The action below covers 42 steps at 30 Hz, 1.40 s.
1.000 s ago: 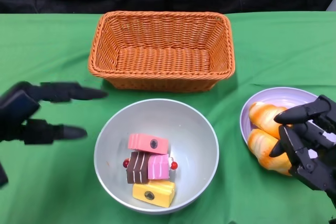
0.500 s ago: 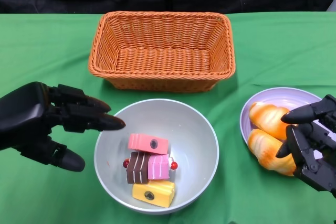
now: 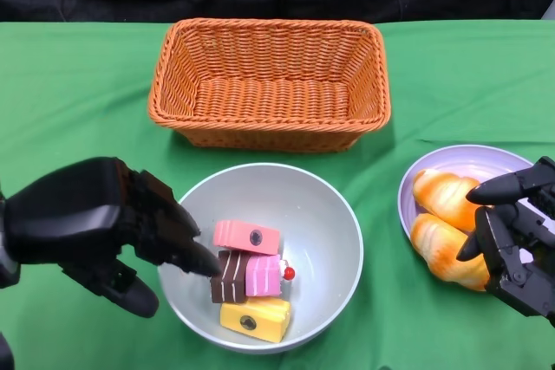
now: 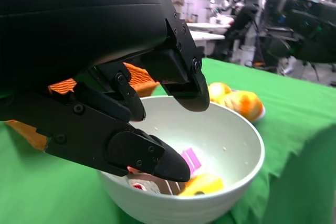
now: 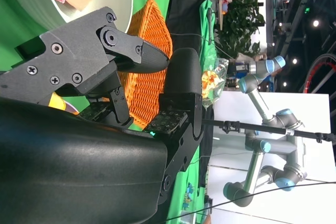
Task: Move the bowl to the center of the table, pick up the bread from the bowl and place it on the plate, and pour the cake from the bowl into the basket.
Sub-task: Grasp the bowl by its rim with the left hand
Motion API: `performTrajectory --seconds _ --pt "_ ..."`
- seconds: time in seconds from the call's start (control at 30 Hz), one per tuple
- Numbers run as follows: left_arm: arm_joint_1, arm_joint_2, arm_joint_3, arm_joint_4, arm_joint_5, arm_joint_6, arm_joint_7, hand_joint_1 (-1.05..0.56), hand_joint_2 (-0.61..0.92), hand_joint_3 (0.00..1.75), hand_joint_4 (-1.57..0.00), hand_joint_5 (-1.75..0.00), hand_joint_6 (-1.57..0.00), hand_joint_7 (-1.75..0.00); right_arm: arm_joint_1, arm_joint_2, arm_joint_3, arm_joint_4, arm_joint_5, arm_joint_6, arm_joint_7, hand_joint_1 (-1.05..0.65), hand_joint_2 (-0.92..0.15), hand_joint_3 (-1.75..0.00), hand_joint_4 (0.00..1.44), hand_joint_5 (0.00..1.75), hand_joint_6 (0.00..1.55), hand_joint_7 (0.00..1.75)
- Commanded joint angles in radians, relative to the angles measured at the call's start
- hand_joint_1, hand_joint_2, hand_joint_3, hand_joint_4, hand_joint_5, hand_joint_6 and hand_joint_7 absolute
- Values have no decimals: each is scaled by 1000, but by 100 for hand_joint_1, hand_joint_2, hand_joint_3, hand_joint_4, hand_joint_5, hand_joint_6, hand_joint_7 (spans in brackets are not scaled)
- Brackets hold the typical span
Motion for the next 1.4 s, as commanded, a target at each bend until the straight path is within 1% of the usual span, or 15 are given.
performTrajectory --seconds 0.03,0.13,0.2,0.3,0.4,0.5,0.57,0.67,0.73,0.83,0.93,1.1,1.2,1.33,1.4 --pt "-41 18 -20 -14 138 -6 130 -63 81 2 -102 -7 -96 -4 11 6 -7 -18 13 8 -5 -9 -64 -89 69 162 71 118" --pt "-59 15 -26 -22 285 -5 261 -60 84 2 -102 -6 -97 -3 11 8 -7 -14 13 1 -2 -10 -64 -88 69 163 72 119" --pt "-73 22 -86 -43 422 48 427 -57 85 2 -103 -5 -98 -3 12 11 -5 -13 11 -4 -1 -10 -65 -88 69 163 72 119" --pt "-113 52 -262 -67 623 180 741 -53 83 0 -103 -4 -98 -2 16 13 -5 -14 14 -1 -1 -11 -64 -88 69 164 71 119" --pt "-163 66 -442 -49 768 317 1007 -49 81 0 -102 -2 -98 -1 15 14 -7 -6 10 -13 3 -11 -65 -88 70 164 71 120" --pt "-206 61 -582 -8 853 432 1189 -45 80 0 -101 -1 -97 0 17 20 -8 -7 13 -18 3 -11 -65 -87 70 163 71 119" --pt "-231 51 -667 25 891 504 1276 -45 81 1 -98 -1 -94 0 19 24 -7 -16 13 -11 0 -11 -66 -87 70 163 71 119" --pt "-264 30 -776 94 898 565 1339 -44 81 0 -94 0 -92 0 23 28 -8 -27 10 -9 -5 -9 -67 -87 70 163 70 119" --pt "-279 19 -835 127 888 590 1378 -44 81 0 -93 0 -92 0 24 29 -10 -27 10 -12 -5 -9 -66 -87 70 163 71 119" --pt "-289 -3 -906 166 873 619 1419 -44 84 2 -93 0 -91 0 30 33 -13 -39 12 3 -13 -10 -66 -86 71 162 71 118" --pt "-295 -17 -962 193 856 623 1457 -40 86 2 -93 0 -91 0 35 33 -14 -45 11 7 -16 -11 -67 -85 70 161 70 119" --pt "-311 -19 -1011 214 821 635 1496 -39 88 1 -93 0 -90 0 35 29 -19 -43 9 4 -15 -10 -68 -85 70 162 69 120" --pt "-327 -10 -1020 204 798 640 1506 -44 84 0 -92 0 -89 0 28 30 -24 -36 18 12 -13 -10 -68 -84 69 162 69 121" --pt "-334 -1 -1031 183 774 646 1537 -45 82 0 -92 -1 -89 0 23 32 -26 -27 18 6 -10 -8 -68 -85 70 162 69 121" --pt "-338 6 -1031 166 764 640 1553 -46 80 0 -93 -1 -90 0 20 30 -26 -22 10 3 -10 -10 -68 -84 70 162 69 121"
